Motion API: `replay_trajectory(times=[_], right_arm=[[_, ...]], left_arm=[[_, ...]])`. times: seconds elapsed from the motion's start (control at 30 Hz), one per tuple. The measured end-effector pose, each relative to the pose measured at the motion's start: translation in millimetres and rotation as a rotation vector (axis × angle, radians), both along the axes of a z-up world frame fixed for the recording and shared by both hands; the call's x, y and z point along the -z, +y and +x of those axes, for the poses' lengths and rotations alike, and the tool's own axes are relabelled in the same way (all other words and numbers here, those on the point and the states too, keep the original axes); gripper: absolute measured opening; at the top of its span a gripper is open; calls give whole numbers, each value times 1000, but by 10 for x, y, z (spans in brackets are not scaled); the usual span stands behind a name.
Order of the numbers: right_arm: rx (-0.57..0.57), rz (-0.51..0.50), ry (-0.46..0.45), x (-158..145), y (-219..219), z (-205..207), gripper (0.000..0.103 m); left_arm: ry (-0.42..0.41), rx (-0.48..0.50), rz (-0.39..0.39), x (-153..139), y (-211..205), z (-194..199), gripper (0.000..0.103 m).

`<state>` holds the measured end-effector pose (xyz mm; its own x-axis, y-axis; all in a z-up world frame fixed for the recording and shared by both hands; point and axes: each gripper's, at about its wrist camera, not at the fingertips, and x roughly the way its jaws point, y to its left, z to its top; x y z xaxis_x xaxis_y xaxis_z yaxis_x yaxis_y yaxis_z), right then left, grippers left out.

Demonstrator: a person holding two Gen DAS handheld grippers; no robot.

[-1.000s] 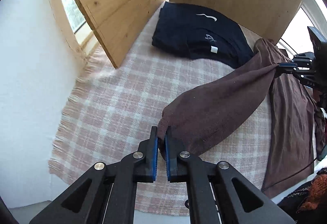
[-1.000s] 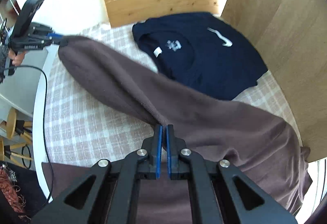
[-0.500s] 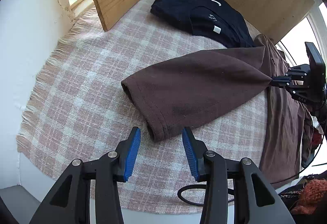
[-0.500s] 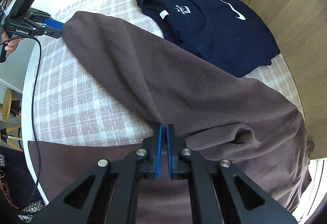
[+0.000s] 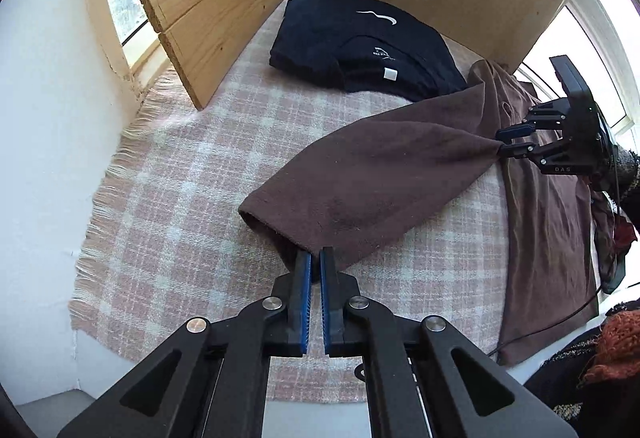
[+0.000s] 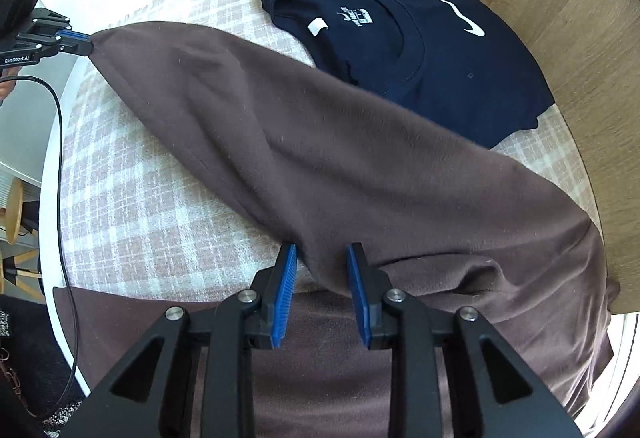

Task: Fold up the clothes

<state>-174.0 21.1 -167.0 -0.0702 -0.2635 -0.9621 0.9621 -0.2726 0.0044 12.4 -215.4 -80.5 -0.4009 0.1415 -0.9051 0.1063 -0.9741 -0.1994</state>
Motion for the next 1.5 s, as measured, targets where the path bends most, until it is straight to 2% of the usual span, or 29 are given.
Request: replay_trajectory(times=[0.13, 0.23, 0.33, 0.4, 0.43, 0.53, 0.7, 0.77, 0.8, 0.83, 0.87, 0.9, 1.0, 1.07, 1.17, 1.27, 1.4, 1.5], right_arm=[[-76, 69, 26, 92, 29, 127, 27], [-59, 96, -35, 36, 53, 44, 27], [-61, 105, -38, -49, 81, -34, 26], [-46, 92, -24, -117, 98, -93, 26], [-30, 78, -17, -152, 106, -127, 26], [21, 21, -8, -264, 152, -237, 27], [71, -4, 10, -326, 341, -383, 27], [100, -6, 28, -312, 384, -417, 30], [119, -12, 28, -320, 436, -490, 33], [144, -21, 27, -308, 447, -589, 34], [173, -33, 28, -314, 437, -692, 34], [197, -42, 34, -329, 442, -774, 35], [247, -52, 49, -330, 460, -986, 38], [254, -55, 27, -278, 410, -1099, 38], [239, -61, -6, -224, 288, -1214, 38], [180, -45, 24, -229, 140, -1239, 38], [162, -19, -63, -88, 3, -1321, 38], [181, -16, 5, 36, -85, -1393, 38]], left_arm=[[-101, 71, 24, 267, 181, 190, 4], [-165, 98, 39, 428, 286, 280, 6], [-110, 24, 45, 271, 110, 286, 9], [-74, -20, 36, 171, -41, 239, 26], [-67, -27, 17, 156, -99, 181, 38], [-60, -34, -37, 158, -231, -7, 40], [-153, 87, -99, 485, -69, -283, 39], [-153, 137, -138, 549, 51, -315, 36], [-155, 162, -144, 558, 113, -321, 30], [-156, 173, -145, 554, 162, -325, 16], [-154, 178, -147, 545, 204, -329, 7], [-153, 183, -149, 537, 245, -332, 7], [-125, 129, -157, 388, 200, -380, 6], [-105, 87, -162, 279, 155, -415, 6], [-44, 51, -221, -45, 20, -544, 6], [21, 19, -287, -391, -123, -682, 6], [101, -15, -361, -821, -286, -864, 6], [136, 4, -382, -1005, -277, -949, 6]])
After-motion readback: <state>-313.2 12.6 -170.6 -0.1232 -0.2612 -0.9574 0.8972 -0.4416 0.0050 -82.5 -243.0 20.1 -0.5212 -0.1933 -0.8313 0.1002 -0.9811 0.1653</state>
